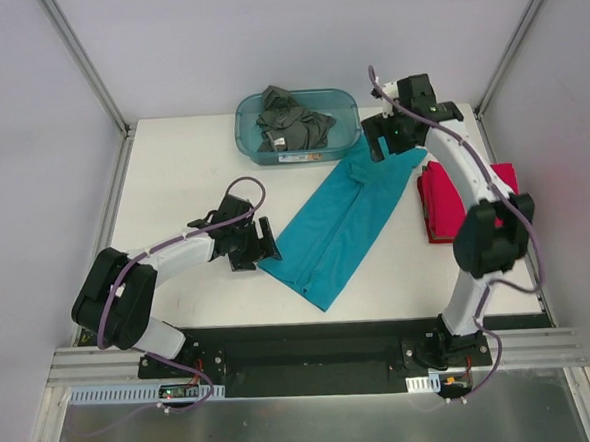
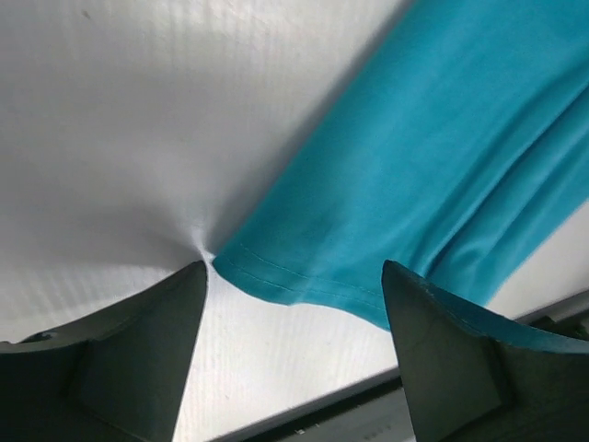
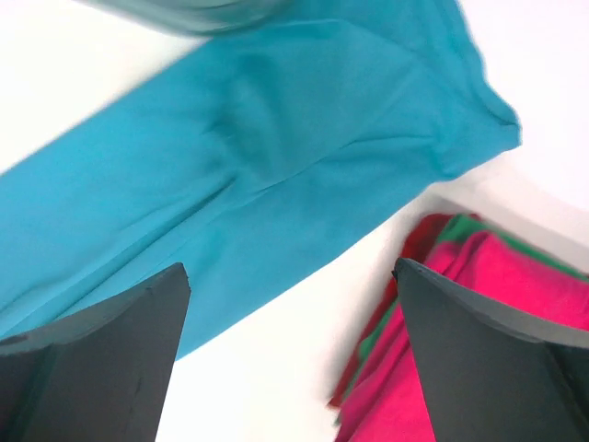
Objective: Fold and stack the t-shirts
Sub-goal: Grab the bottom of the folded rectangular tshirt with both arms
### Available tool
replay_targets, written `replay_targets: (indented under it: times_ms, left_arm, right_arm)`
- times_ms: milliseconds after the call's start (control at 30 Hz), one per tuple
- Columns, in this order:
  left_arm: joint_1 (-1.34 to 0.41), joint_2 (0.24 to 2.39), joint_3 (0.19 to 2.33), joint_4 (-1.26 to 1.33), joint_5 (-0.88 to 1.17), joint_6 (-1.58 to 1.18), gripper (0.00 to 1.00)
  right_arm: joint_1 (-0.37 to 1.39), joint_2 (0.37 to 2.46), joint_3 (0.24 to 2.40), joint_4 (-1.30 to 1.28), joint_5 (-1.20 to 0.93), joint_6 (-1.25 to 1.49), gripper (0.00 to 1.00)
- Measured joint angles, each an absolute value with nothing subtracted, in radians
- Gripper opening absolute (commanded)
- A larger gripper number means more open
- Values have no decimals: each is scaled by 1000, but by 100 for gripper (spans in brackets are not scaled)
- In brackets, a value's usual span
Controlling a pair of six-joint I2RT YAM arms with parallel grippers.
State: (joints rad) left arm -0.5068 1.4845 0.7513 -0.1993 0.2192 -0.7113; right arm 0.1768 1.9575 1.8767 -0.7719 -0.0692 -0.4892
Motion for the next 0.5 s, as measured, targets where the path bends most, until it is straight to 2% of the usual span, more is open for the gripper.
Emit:
replay_targets:
  times_ms: [100,167,200,367,433,500]
  left_arm:
    - [-507,1482,743,-192,197,-712,67]
    - [-507,1480,737,-189,180,-713,56]
    - [-507,1479,736,-187,170,-713,54]
    - [-503,1487,730,-182,130,-708,39]
    - [-502,1500,733,-176,125,-707,28]
    - [-502,1515,736,-159,125,-710,21]
  right_arm:
    - [286,1697,1646,-683,-70,-436,96]
    - [388,1538,1468,-621,-70,-393,96]
    - [433,1484,1394,-603,-68,-371,96]
    - [623,1373,1104,-553,-18,-263,96]
    - [702,1351,1014,-535,9,-228,96]
    - [798,1316,933,-533,20,-192,97]
